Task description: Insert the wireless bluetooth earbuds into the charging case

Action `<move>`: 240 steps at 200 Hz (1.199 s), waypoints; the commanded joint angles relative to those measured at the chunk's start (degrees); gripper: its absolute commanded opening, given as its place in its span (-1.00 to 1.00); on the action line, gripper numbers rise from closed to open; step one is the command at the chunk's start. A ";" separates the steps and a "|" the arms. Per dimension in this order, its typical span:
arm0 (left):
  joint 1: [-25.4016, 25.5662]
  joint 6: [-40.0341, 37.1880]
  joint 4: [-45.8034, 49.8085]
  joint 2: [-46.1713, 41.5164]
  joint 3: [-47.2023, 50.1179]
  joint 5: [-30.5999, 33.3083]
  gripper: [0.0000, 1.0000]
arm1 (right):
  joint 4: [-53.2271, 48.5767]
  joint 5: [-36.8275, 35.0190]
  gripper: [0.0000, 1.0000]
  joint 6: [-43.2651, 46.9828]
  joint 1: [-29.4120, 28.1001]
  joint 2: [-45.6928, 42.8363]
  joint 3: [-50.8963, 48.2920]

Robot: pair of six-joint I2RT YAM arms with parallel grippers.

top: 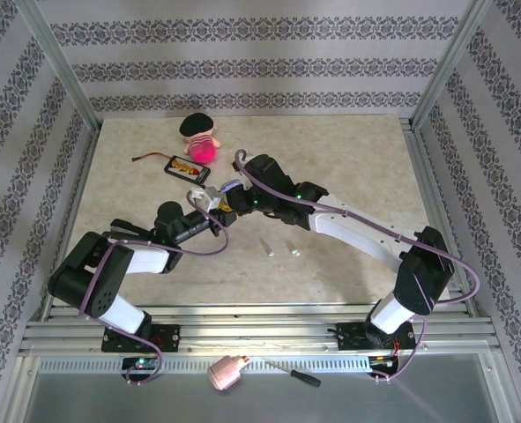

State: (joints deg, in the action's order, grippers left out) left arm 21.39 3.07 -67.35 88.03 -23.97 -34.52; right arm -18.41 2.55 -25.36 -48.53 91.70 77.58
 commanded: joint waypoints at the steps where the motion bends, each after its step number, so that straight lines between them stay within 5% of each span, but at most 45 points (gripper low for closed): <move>1: 0.61 1.04 -2.67 -0.57 -1.60 -1.59 -0.59 | 2.05 1.20 -0.61 -0.75 -0.25 0.68 -0.19; 176: 1.03 1.50 -2.84 -1.05 -1.24 0.29 -0.60 | 7.00 2.37 -0.62 -4.27 0.02 1.16 -5.35; 240: 1.03 1.15 -4.88 -0.56 -0.35 0.34 -0.61 | 6.51 -1.35 -0.04 -2.59 0.10 -4.05 -6.91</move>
State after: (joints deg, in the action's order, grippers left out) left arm 21.80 3.53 -67.42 88.03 -24.03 -34.06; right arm -10.79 3.25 -28.82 -48.53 91.05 71.68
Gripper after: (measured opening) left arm 0.354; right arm 0.426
